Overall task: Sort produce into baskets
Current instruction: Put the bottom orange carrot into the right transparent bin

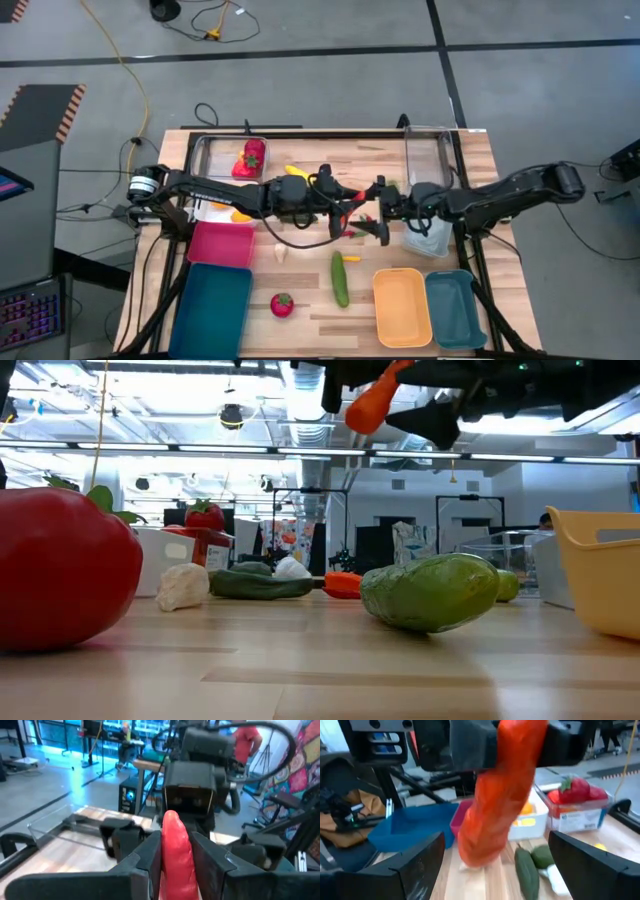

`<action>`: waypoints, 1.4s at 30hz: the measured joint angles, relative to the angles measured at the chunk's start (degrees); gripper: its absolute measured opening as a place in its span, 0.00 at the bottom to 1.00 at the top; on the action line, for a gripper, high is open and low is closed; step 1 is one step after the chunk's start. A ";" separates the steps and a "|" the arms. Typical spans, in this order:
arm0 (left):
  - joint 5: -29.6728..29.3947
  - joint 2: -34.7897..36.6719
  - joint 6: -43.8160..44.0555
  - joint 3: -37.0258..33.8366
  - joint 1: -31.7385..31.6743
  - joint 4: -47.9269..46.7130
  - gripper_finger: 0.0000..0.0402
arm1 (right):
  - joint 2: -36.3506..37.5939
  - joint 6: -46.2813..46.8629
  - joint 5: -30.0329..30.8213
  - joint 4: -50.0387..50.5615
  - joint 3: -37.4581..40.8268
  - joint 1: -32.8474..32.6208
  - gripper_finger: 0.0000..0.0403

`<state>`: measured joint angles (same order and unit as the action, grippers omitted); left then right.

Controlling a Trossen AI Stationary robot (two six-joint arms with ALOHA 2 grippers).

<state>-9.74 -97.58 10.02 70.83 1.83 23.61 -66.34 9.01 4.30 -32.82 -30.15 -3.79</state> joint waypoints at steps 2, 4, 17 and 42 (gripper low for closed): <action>0.00 0.00 0.00 0.00 0.00 0.04 0.20 | -1.63 -0.30 -0.12 -2.98 0.00 0.00 0.95; 0.02 0.00 0.00 0.00 0.00 -0.04 0.20 | -3.04 -0.30 -0.12 -5.23 0.00 0.04 0.94; 0.02 0.00 0.02 0.00 0.00 -0.10 0.20 | -6.02 -0.43 -0.09 -10.83 0.00 0.13 0.70; -0.09 0.43 -3.87 0.00 -1.08 0.24 0.54 | -5.95 -0.65 0.04 -10.96 0.00 4.68 0.40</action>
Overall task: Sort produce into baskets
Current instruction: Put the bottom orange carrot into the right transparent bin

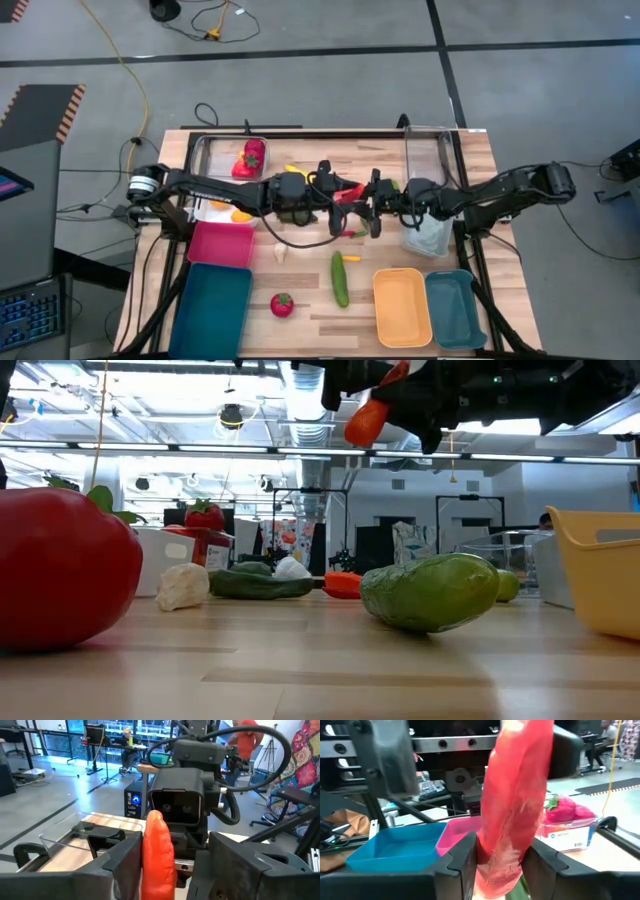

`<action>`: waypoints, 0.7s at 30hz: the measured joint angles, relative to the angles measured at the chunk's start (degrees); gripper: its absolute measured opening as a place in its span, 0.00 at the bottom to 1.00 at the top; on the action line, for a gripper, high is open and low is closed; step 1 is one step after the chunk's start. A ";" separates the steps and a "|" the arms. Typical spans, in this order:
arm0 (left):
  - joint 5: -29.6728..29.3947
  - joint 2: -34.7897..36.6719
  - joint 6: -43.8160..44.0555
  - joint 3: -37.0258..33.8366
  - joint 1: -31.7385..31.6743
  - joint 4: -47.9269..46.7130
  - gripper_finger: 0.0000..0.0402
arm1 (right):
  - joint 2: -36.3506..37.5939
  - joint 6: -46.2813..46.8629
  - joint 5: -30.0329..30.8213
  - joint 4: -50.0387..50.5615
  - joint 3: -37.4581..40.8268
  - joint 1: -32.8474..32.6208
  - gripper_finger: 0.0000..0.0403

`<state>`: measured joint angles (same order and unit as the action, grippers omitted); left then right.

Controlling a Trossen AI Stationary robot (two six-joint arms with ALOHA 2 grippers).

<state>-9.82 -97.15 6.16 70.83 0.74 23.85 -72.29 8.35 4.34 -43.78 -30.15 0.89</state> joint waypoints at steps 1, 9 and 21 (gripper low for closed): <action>0.04 0.28 -0.14 0.00 -0.45 0.06 0.55 | 0.03 0.01 -0.02 0.00 0.00 0.68 0.40; 0.37 3.16 -2.69 0.09 -4.64 -1.35 0.58 | 6.96 -2.38 4.33 12.48 0.00 7.96 0.38; 0.48 4.77 -3.61 0.09 -6.46 -10.49 0.58 | 26.02 -2.31 35.25 50.95 -0.02 17.46 0.39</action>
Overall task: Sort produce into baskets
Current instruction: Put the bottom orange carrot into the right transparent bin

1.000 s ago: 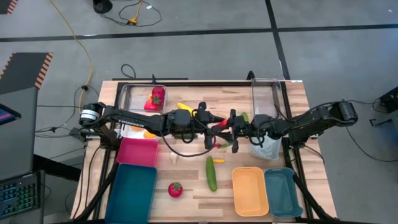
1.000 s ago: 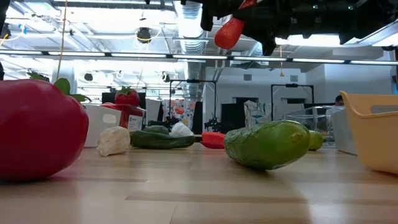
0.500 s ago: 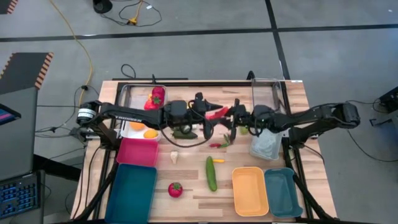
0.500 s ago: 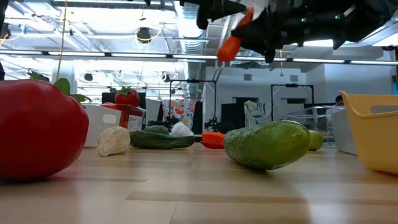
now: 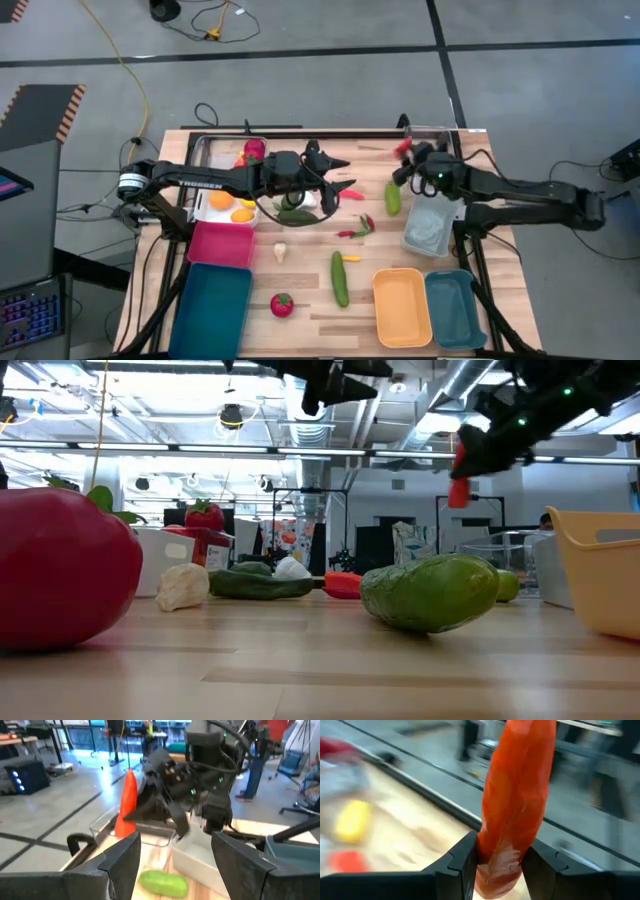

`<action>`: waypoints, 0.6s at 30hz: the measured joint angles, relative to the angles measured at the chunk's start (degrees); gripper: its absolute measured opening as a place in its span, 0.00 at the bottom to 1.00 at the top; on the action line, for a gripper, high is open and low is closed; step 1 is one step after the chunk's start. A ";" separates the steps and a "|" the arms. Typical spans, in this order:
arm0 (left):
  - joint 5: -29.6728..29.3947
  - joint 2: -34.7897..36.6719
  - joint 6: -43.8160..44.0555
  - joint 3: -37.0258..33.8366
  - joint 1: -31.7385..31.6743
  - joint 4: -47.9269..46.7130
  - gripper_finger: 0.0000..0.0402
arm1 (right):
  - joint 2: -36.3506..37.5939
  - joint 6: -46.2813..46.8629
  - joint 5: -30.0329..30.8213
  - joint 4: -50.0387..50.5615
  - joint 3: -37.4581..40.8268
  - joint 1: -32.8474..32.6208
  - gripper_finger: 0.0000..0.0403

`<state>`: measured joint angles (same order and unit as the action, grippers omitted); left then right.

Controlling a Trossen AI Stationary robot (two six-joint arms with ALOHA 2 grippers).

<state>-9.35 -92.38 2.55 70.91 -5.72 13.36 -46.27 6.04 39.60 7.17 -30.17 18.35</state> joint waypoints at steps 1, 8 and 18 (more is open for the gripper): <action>0.00 0.00 0.00 0.00 0.00 -0.95 0.58 | 0.91 0.02 1.37 2.29 0.00 0.72 0.39; -0.03 -0.02 -1.30 0.00 -0.02 -6.42 0.58 | 2.94 0.07 2.27 10.81 0.00 5.20 0.40; -0.04 -0.02 -1.56 -0.04 -0.02 -11.77 0.58 | 2.75 -0.02 1.54 17.01 0.00 9.68 0.40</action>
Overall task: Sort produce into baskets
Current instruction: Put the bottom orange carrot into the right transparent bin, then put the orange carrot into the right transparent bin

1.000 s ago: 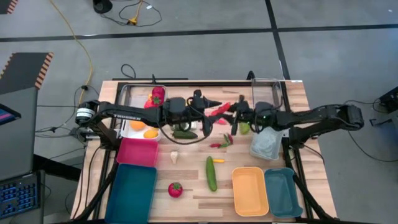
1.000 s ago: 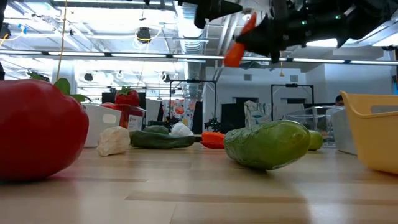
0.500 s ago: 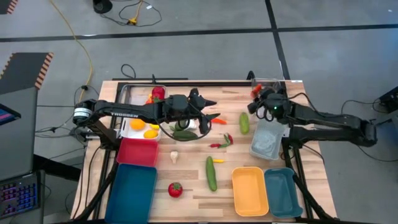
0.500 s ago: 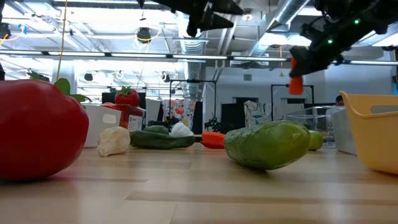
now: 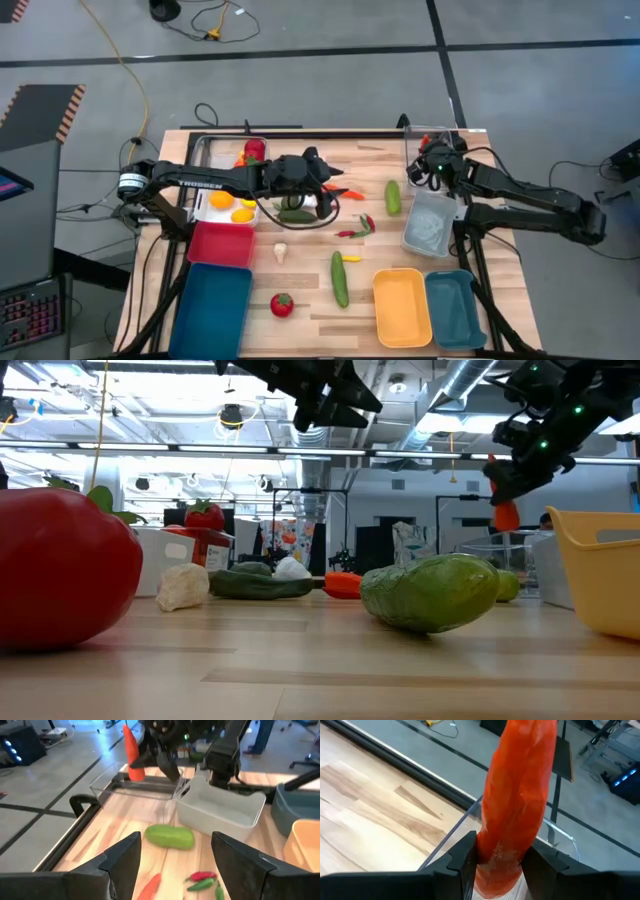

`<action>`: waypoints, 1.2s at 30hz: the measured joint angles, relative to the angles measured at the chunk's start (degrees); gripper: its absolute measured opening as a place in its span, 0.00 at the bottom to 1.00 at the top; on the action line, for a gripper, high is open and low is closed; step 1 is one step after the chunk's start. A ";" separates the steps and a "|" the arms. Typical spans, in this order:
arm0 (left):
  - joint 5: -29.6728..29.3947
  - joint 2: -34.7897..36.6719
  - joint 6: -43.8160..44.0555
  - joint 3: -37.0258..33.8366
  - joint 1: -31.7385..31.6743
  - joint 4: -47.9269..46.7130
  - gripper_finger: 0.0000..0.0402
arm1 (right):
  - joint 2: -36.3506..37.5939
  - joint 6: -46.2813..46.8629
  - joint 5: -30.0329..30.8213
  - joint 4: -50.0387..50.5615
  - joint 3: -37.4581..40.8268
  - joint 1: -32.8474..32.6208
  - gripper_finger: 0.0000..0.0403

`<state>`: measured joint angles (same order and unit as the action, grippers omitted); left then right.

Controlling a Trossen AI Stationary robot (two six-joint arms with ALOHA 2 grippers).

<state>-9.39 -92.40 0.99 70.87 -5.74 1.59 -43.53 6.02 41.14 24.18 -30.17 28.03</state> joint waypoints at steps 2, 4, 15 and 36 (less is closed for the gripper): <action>0.00 -0.02 -1.36 0.00 0.00 -1.25 0.58 | 0.00 -0.01 -0.69 0.12 0.00 0.29 0.40; -0.02 -0.02 -2.31 0.00 0.00 -2.50 0.58 | 0.00 -0.02 -0.70 0.24 0.00 0.28 0.40; -0.23 -2.47 -5.95 -0.07 -0.23 -4.41 0.58 | 0.00 0.00 -0.78 0.27 0.00 0.26 0.53; 6.15 -15.86 -7.47 8.37 -10.12 -10.61 0.57 | -0.70 0.03 -0.89 0.21 0.00 0.24 0.59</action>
<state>-3.24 -108.26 -6.48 79.24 -15.85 -9.02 -44.23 6.06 40.25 24.39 -30.17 28.27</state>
